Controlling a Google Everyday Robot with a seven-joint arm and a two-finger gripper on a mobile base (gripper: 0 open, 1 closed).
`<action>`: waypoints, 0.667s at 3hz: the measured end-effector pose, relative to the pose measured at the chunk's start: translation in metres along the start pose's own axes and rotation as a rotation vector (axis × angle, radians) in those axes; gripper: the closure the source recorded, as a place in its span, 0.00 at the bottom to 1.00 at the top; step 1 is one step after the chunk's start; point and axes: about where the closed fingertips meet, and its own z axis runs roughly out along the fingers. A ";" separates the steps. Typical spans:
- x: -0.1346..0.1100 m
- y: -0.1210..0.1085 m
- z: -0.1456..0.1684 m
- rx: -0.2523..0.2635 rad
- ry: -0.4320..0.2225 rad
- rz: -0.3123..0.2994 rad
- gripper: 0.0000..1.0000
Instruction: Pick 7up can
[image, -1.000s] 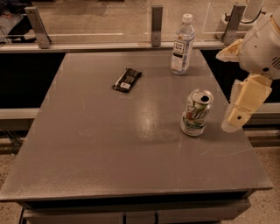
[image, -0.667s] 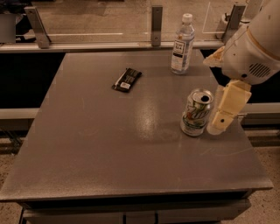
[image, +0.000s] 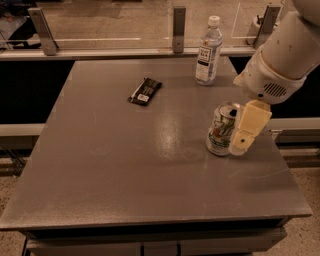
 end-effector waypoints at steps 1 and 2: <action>0.008 -0.002 0.007 0.001 0.029 0.024 0.19; 0.014 0.000 0.011 -0.030 0.051 0.051 0.41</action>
Offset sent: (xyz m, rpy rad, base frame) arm -0.0052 -0.0181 -0.0208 -0.0404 0.1132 -0.0796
